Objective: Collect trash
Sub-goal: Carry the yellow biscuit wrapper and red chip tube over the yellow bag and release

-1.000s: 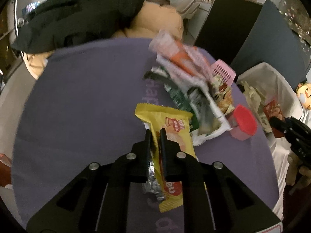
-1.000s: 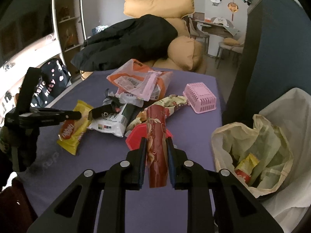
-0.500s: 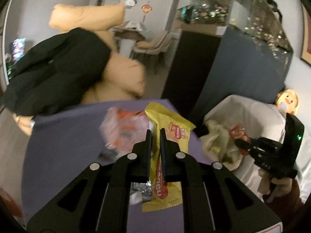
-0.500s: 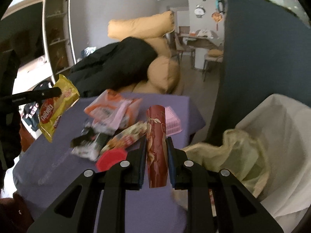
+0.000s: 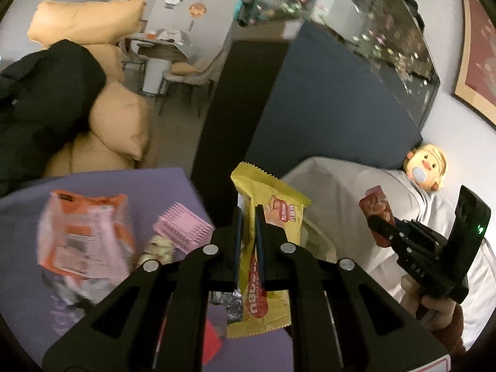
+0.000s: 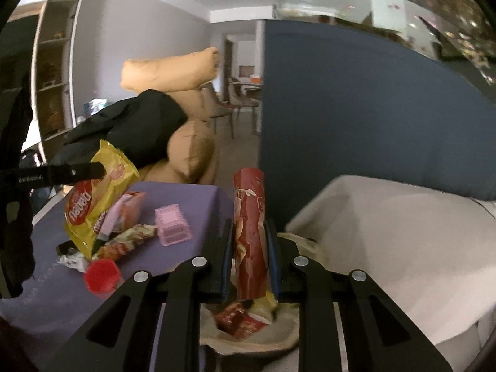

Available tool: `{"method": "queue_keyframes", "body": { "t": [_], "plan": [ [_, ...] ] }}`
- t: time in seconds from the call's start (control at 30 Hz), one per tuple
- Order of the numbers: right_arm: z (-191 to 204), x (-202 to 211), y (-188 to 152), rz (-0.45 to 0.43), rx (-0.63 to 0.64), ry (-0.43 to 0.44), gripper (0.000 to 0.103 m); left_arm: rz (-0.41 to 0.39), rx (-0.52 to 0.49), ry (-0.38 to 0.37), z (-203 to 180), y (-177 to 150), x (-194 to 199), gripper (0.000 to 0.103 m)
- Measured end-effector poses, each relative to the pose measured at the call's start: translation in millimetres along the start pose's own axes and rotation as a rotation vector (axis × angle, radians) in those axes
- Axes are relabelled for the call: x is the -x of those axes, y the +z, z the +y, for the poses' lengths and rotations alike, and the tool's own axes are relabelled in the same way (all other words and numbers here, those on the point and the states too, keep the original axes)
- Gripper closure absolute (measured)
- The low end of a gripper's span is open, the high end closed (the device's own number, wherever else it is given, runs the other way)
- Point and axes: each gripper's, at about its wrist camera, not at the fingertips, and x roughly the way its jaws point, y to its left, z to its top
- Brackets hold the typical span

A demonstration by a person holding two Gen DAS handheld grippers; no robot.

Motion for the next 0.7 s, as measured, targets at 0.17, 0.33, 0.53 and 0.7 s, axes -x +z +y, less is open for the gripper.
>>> {"method": "queue_keyframes", "body": {
  "t": [0.17,0.33,0.53,0.7],
  "plan": [
    [-19,5,-17,0.005,-0.04,-0.038,0.083,0.114,-0.045,-0.083,-31,-15,-40,0.095],
    [-38,11,-27,0.005,-0.062,-0.096,0.083,0.154,-0.101,-0.101,-56,-21,-67,0.095],
    [-52,16,-38,0.016,-0.078,-0.134,0.083,0.138,-0.16,-0.084,-80,-19,-92,0.095],
    [-61,21,-43,0.018,-0.096,-0.144,0.083,0.16,-0.161,-0.085,-85,-21,-108,0.095]
  ]
}}
